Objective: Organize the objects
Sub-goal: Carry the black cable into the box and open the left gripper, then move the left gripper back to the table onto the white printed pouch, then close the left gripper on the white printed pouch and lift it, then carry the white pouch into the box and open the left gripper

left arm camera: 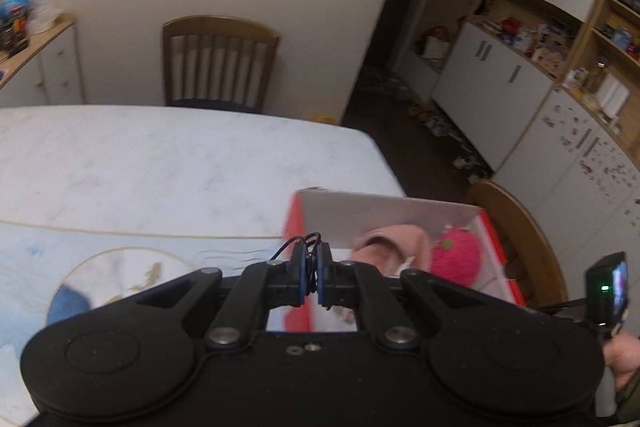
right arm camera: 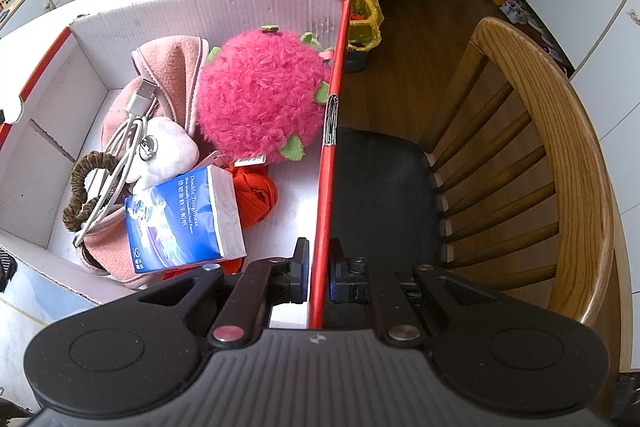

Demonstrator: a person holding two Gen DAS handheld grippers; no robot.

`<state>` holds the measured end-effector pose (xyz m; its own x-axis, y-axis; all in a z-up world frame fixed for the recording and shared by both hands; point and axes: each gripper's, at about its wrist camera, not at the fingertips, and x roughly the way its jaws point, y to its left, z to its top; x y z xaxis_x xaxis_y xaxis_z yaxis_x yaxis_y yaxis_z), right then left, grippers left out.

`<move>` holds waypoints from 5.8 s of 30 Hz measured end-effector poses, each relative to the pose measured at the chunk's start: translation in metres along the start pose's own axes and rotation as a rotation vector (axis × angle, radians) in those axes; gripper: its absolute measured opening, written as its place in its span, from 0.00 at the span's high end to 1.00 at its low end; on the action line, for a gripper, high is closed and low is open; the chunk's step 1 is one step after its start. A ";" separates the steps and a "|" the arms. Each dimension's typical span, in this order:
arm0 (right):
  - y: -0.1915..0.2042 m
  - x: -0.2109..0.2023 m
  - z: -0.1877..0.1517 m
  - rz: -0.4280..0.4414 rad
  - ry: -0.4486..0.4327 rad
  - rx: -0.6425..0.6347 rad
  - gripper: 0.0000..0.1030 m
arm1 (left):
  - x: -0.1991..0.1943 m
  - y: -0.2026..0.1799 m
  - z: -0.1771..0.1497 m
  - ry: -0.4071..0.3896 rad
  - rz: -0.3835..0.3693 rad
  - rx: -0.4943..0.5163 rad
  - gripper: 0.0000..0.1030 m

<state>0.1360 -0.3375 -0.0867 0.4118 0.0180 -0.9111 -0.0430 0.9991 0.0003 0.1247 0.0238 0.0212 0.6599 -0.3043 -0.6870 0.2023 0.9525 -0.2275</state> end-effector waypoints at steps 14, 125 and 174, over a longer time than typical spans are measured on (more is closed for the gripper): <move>-0.002 -0.002 -0.002 0.005 -0.004 0.002 0.91 | 0.061 -0.074 -0.008 0.052 -0.090 0.158 0.98; -0.001 -0.004 -0.002 -0.014 0.005 -0.015 0.92 | 0.087 0.156 -0.101 0.351 0.344 -0.327 0.30; 0.001 -0.003 -0.002 -0.014 0.004 -0.016 0.92 | -0.017 0.056 -0.016 0.047 0.119 -0.091 1.00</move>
<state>0.1326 -0.3367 -0.0846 0.4086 0.0043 -0.9127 -0.0524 0.9985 -0.0187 0.1136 0.0817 0.0091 0.6404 -0.1916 -0.7437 0.0572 0.9776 -0.2026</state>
